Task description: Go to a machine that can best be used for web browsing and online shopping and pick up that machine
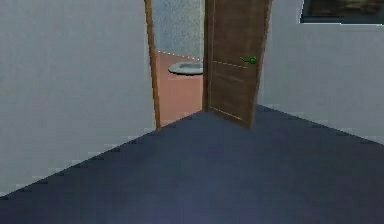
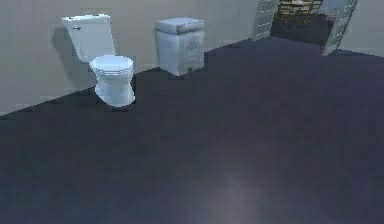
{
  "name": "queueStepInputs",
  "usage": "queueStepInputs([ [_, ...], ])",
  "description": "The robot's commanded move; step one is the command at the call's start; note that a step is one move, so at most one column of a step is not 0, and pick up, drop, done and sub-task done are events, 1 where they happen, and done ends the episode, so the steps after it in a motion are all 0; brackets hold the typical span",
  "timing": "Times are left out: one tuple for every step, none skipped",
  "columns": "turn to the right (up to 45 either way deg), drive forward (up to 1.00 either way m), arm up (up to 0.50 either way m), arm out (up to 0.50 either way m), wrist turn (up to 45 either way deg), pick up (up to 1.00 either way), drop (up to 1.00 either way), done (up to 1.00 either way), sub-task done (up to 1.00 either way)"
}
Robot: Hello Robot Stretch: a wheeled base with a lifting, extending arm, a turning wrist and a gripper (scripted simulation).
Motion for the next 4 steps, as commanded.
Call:
queueStepInputs([
  [0.0,1.00,0.00,0.00,0.0,0.00,0.00,0.00,0.00],
  [0.0,1.00,0.00,0.00,0.0,0.00,0.00,0.00,0.00],
  [18.0,0.00,0.00,0.00,0.0,0.00,0.00,0.00,0.00],
  [0.0,0.10,0.00,0.00,0.0,0.00,0.00,0.00,0.00],
])
